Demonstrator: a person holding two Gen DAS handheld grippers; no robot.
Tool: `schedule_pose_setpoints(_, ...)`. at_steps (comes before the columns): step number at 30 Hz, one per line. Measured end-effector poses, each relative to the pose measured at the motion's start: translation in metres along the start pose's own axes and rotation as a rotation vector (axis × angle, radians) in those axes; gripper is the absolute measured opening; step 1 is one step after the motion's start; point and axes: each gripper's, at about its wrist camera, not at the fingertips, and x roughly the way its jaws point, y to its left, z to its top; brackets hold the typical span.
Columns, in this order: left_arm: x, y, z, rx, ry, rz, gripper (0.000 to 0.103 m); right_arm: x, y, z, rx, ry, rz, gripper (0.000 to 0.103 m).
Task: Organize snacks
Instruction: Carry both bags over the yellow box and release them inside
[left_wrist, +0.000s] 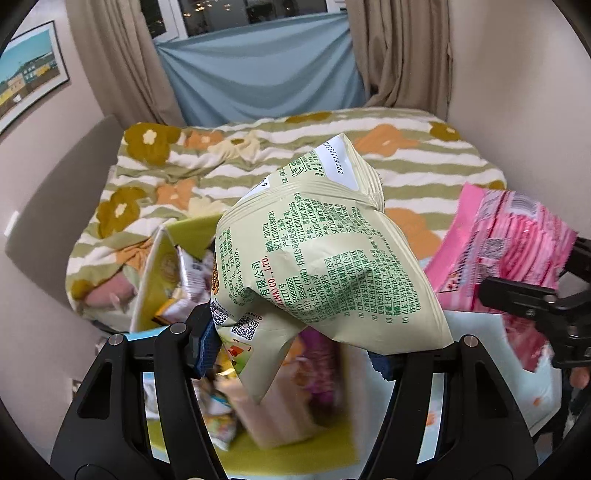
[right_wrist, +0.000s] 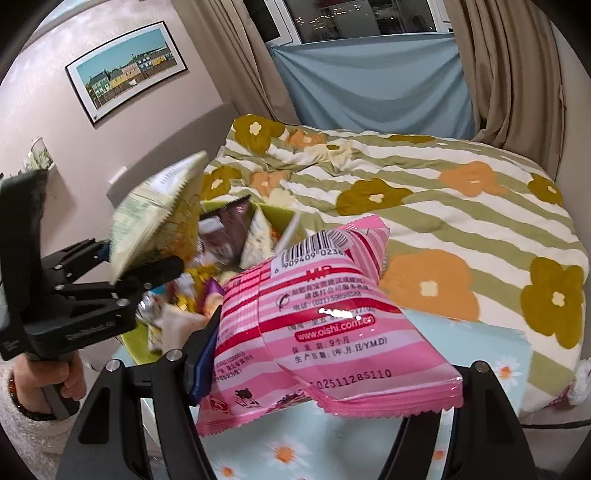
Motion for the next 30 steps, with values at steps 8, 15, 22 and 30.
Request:
schedule_pose_setpoints(8,0.043,0.033,-0.006,0.020,0.057,-0.037,0.103,0.023,0.034,0.006,0.039,0.005,-0.034,0.067)
schedule_pose_setpoints(15,0.028,0.049,-0.015,0.037,0.017,-0.099,0.103,0.030,0.046,0.001,0.067,0.014,-0.085,0.067)
schedule_pose_setpoints(22,0.006,0.087,-0.030,0.015,-0.007,-0.109,0.103,0.029,0.076,0.007,0.065,-0.010,-0.107,0.067)
schedule_pose_setpoints(30,-0.006,0.134,-0.044,-0.011,-0.016,-0.073,0.103,0.053,0.118,0.033,0.051,-0.037,-0.070,0.067)
